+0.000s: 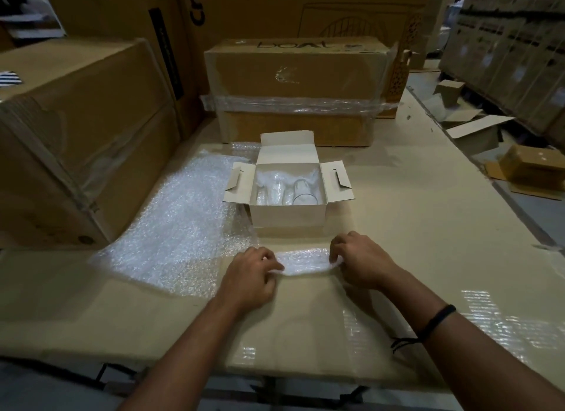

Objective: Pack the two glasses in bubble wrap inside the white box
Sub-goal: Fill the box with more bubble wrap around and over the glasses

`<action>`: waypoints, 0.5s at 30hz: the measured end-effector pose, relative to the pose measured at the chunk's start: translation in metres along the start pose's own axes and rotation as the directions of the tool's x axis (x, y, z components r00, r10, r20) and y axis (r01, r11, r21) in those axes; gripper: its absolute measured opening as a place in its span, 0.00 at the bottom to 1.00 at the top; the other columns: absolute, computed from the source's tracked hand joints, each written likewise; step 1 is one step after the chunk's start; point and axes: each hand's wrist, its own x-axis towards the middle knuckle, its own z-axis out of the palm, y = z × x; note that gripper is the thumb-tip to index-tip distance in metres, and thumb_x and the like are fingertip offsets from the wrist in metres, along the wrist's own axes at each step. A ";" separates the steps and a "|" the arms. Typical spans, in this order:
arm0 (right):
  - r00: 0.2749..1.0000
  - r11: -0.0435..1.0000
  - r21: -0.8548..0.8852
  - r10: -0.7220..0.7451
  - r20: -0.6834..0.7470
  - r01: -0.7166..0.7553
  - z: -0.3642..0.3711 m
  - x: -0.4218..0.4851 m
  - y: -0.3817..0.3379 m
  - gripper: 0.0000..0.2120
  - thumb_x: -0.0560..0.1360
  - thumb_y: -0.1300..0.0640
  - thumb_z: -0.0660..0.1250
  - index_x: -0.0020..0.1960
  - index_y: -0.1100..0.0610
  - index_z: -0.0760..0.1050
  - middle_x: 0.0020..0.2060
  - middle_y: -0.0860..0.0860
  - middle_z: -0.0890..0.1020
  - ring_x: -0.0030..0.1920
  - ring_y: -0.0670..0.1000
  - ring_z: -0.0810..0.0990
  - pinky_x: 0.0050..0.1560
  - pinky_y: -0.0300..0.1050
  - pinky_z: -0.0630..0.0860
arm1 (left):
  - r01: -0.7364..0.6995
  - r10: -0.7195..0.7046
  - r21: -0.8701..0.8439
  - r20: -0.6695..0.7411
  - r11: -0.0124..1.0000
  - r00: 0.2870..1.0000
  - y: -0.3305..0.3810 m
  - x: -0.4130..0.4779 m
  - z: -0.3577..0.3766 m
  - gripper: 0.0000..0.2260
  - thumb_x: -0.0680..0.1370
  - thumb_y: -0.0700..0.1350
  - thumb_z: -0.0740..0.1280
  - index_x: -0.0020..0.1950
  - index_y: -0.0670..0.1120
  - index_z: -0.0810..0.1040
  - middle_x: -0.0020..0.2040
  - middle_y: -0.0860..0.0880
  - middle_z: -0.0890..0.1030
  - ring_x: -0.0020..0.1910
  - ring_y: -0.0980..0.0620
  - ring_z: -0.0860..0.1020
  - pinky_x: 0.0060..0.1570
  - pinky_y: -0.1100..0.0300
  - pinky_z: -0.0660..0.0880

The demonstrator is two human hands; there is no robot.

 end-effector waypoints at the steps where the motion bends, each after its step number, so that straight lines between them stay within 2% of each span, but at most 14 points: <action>1: 0.999 0.999 0.033 -0.018 0.048 0.016 -0.002 -0.001 0.003 0.12 0.72 0.56 0.66 0.54 0.49 0.80 0.61 0.46 0.77 0.60 0.52 0.73 0.56 0.45 0.70 | 0.039 -0.039 -0.030 0.007 0.999 0.999 0.001 0.000 0.000 0.11 0.71 0.48 0.65 0.49 0.53 0.85 0.49 0.54 0.80 0.48 0.51 0.76 0.51 0.53 0.72; 4: 0.996 0.992 0.123 -0.033 0.089 0.022 -0.008 -0.001 0.010 0.10 0.76 0.50 0.65 0.53 0.50 0.82 0.63 0.44 0.77 0.61 0.51 0.74 0.58 0.45 0.71 | 0.132 -0.130 -0.070 0.031 0.989 0.991 0.000 0.004 0.000 0.12 0.73 0.55 0.64 0.50 0.53 0.85 0.55 0.55 0.79 0.53 0.52 0.76 0.55 0.55 0.71; 6: 0.996 0.992 0.125 -0.027 0.086 0.017 -0.008 0.004 0.012 0.08 0.75 0.52 0.66 0.53 0.49 0.81 0.62 0.44 0.78 0.60 0.51 0.76 0.55 0.44 0.73 | 0.170 -0.166 -0.047 0.077 0.984 0.983 0.002 0.008 0.000 0.15 0.73 0.54 0.67 0.59 0.54 0.81 0.59 0.54 0.78 0.58 0.51 0.75 0.59 0.54 0.71; 8: 0.993 0.990 0.139 0.005 0.121 -0.022 -0.007 0.009 0.012 0.17 0.74 0.54 0.69 0.62 0.48 0.75 0.62 0.45 0.77 0.61 0.52 0.76 0.56 0.45 0.73 | 0.233 -0.222 -0.059 0.157 0.971 0.962 0.005 0.011 -0.003 0.24 0.74 0.53 0.69 0.70 0.53 0.72 0.63 0.53 0.76 0.62 0.50 0.71 0.63 0.53 0.68; 9: 0.989 0.989 0.139 0.023 0.145 -0.043 -0.007 0.010 0.011 0.23 0.73 0.53 0.71 0.66 0.48 0.72 0.63 0.46 0.77 0.61 0.52 0.75 0.57 0.46 0.73 | 0.252 -0.241 -0.036 0.192 0.967 0.951 0.005 0.013 -0.004 0.27 0.74 0.54 0.69 0.72 0.53 0.69 0.64 0.52 0.74 0.63 0.50 0.70 0.64 0.53 0.67; 11: 0.986 0.999 0.038 0.017 0.165 -0.023 -0.008 0.016 0.010 0.27 0.73 0.52 0.71 0.70 0.49 0.69 0.64 0.48 0.75 0.62 0.53 0.73 0.58 0.47 0.72 | 0.229 -0.239 0.072 0.227 0.971 0.944 0.005 0.020 -0.008 0.26 0.75 0.57 0.67 0.72 0.54 0.70 0.64 0.52 0.72 0.63 0.50 0.67 0.63 0.54 0.65; 13: 0.985 0.998 -0.056 0.014 0.172 -0.004 -0.008 0.021 0.009 0.25 0.73 0.50 0.70 0.69 0.48 0.71 0.64 0.49 0.74 0.62 0.53 0.71 0.57 0.47 0.69 | 0.203 -0.233 0.139 0.245 0.969 0.941 0.001 0.024 -0.011 0.25 0.74 0.60 0.67 0.69 0.56 0.72 0.64 0.53 0.70 0.63 0.51 0.64 0.62 0.54 0.62; 15: 0.986 0.997 -0.078 0.018 0.168 -0.005 -0.009 0.023 0.008 0.22 0.73 0.49 0.70 0.66 0.47 0.73 0.63 0.49 0.73 0.61 0.53 0.70 0.55 0.46 0.67 | 0.196 -0.224 0.126 0.262 0.972 0.939 -0.003 0.028 -0.013 0.23 0.73 0.61 0.68 0.66 0.56 0.74 0.64 0.54 0.71 0.64 0.51 0.64 0.62 0.53 0.62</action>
